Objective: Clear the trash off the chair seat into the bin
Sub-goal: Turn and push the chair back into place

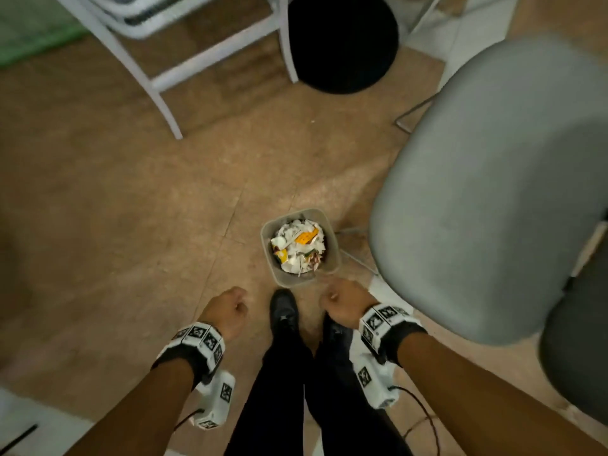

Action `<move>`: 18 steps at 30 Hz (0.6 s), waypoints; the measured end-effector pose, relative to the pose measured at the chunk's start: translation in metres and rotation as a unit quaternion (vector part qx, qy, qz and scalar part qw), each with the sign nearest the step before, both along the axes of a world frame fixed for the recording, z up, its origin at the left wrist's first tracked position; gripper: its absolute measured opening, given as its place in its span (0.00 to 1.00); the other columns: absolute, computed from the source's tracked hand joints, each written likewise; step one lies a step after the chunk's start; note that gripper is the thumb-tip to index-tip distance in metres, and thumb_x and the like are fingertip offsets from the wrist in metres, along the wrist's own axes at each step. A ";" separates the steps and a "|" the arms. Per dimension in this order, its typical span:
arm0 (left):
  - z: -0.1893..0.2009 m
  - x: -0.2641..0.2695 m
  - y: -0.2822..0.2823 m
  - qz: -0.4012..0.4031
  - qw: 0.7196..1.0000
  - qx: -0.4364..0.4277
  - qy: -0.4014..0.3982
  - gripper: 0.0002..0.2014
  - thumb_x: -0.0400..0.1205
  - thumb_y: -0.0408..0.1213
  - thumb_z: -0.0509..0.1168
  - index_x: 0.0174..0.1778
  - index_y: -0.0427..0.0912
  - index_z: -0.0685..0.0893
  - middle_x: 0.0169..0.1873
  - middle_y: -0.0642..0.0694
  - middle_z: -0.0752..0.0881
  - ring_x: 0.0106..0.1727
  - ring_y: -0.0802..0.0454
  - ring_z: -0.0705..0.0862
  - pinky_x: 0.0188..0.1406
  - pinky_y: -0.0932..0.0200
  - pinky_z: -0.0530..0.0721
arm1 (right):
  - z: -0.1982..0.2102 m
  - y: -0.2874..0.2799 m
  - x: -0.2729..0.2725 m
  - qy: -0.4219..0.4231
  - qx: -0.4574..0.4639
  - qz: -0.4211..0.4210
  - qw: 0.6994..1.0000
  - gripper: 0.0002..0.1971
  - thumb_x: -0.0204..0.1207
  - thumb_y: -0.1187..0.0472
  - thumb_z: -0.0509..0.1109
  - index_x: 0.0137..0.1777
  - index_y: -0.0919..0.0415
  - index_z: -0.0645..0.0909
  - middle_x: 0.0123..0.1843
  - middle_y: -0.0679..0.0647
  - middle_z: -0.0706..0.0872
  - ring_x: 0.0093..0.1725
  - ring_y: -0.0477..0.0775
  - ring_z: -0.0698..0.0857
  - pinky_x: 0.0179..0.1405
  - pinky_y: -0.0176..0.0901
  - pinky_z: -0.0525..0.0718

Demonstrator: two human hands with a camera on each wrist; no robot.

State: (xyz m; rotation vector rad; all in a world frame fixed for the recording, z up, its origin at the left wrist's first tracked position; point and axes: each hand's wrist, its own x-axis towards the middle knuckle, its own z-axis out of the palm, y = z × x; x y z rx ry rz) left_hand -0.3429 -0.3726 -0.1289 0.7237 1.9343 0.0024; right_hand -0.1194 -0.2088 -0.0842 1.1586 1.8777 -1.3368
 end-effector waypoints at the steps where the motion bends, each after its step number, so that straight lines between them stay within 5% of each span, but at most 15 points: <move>1: 0.021 0.004 -0.013 -0.001 1.000 -0.006 -0.007 0.18 0.85 0.36 0.59 0.71 0.43 0.80 0.65 0.42 0.85 0.66 0.42 0.84 0.66 0.56 0.80 | 0.025 -0.011 0.019 -0.014 -0.012 0.000 1.000 0.20 0.83 0.54 0.64 0.73 0.53 0.79 0.71 0.54 0.84 0.72 0.58 0.81 0.67 0.40 0.74; 5: 0.101 0.011 -0.072 0.047 0.999 0.005 -0.020 0.10 0.85 0.32 0.62 0.58 0.43 0.85 0.55 0.44 0.87 0.59 0.43 0.85 0.64 0.51 0.82 | 0.100 -0.054 0.110 -0.081 -0.068 -0.022 0.994 0.14 0.82 0.46 0.65 0.65 0.42 0.85 0.71 0.51 0.84 0.71 0.56 0.82 0.73 0.46 0.76; 9: 0.159 0.011 -0.139 0.160 0.987 0.034 -0.001 0.05 0.83 0.28 0.66 0.47 0.40 0.86 0.47 0.35 0.89 0.49 0.36 0.88 0.55 0.47 0.85 | 0.136 -0.101 0.205 -0.132 -0.092 -0.142 0.977 0.06 0.80 0.49 0.67 0.43 0.39 0.84 0.53 0.50 0.91 0.53 0.54 0.90 0.56 0.47 0.86; 11: 0.180 0.011 -0.171 0.173 0.985 0.009 0.016 0.05 0.84 0.28 0.65 0.51 0.36 0.85 0.44 0.36 0.89 0.44 0.38 0.89 0.50 0.49 0.84 | 0.150 -0.130 0.242 -0.169 -0.095 -0.213 0.958 0.08 0.79 0.50 0.68 0.42 0.45 0.87 0.49 0.57 0.92 0.46 0.57 0.90 0.43 0.48 0.87; 14: 0.191 0.004 -0.219 0.177 0.983 -0.042 -0.007 0.05 0.83 0.24 0.63 0.50 0.30 0.84 0.44 0.33 0.88 0.44 0.36 0.87 0.54 0.38 0.86 | 0.168 -0.180 0.281 -0.206 -0.095 -0.251 0.941 0.08 0.79 0.51 0.68 0.45 0.50 0.87 0.47 0.60 0.91 0.42 0.59 0.89 0.31 0.42 0.85; 16: 0.198 -0.001 -0.236 0.156 0.986 -0.059 -0.010 0.05 0.83 0.22 0.62 0.47 0.30 0.83 0.46 0.31 0.86 0.44 0.35 0.85 0.50 0.37 0.86 | 0.177 -0.214 0.288 -0.205 -0.079 -0.282 0.934 0.08 0.79 0.50 0.67 0.48 0.49 0.87 0.46 0.57 0.92 0.44 0.59 0.91 0.31 0.42 0.87; 18: 0.211 -0.006 -0.244 0.160 0.985 -0.057 -0.005 0.06 0.84 0.21 0.60 0.44 0.29 0.81 0.43 0.32 0.84 0.37 0.38 0.82 0.35 0.48 0.82 | 0.186 -0.249 0.282 -0.200 -0.068 -0.323 0.923 0.08 0.80 0.53 0.66 0.50 0.52 0.86 0.47 0.57 0.91 0.47 0.59 0.91 0.37 0.48 0.89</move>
